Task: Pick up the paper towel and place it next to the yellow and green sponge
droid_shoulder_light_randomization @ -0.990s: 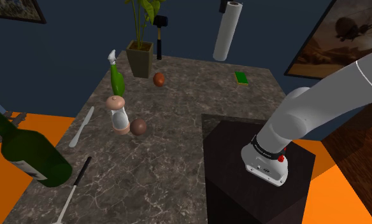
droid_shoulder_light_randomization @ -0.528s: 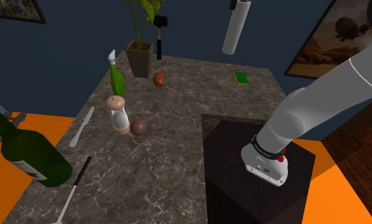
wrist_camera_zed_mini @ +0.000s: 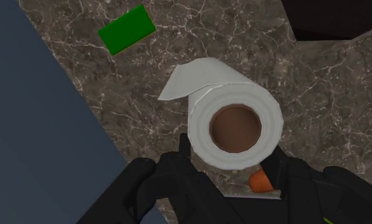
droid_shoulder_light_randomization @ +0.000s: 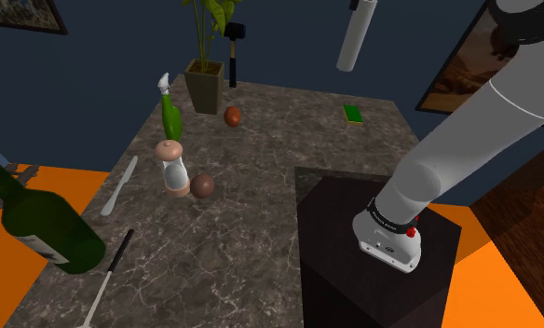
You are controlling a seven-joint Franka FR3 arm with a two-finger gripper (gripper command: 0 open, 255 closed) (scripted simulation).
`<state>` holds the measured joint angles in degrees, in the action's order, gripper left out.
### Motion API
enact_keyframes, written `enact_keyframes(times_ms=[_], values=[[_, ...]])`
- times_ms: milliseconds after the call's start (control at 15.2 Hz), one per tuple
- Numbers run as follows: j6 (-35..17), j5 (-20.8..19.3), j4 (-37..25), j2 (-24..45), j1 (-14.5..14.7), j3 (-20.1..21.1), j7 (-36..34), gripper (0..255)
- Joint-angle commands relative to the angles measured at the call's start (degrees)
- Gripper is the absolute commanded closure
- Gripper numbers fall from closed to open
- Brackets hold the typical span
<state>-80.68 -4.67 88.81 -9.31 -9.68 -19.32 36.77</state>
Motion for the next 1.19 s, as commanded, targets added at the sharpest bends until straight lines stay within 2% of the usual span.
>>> enact_keyframes(times_ms=[0,198,1122], values=[[0.4,0.9,-3.9,3.5,-1.2,-2.2,3.5,255],[0.9,2.4,-8.4,7.6,-2.8,-4.5,7.3,255],[-11.0,0.6,7.9,2.9,-2.5,-3.7,5.6,255]])
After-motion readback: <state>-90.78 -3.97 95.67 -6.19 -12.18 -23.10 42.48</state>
